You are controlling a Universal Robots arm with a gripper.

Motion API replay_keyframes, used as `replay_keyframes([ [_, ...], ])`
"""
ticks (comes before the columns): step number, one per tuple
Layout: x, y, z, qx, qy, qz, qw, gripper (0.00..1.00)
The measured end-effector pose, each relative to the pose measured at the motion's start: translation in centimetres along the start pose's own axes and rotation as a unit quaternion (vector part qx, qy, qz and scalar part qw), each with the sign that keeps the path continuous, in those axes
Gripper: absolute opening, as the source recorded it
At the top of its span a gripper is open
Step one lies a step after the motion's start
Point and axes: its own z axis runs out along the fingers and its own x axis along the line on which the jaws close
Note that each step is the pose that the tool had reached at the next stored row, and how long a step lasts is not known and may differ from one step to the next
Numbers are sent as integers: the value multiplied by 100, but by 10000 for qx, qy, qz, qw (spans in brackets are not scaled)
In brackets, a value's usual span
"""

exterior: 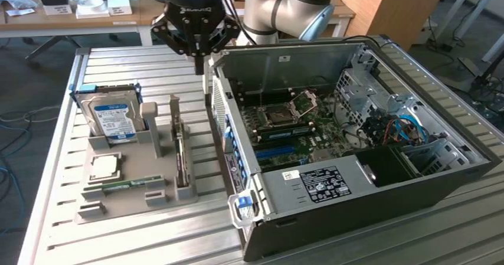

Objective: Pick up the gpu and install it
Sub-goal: 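Reach for the gpu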

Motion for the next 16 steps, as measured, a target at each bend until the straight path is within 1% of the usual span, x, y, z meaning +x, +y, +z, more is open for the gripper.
replay_keyframes([
  [16, 409, -30, -1, 0, 0, 0, 10000, 11],
])
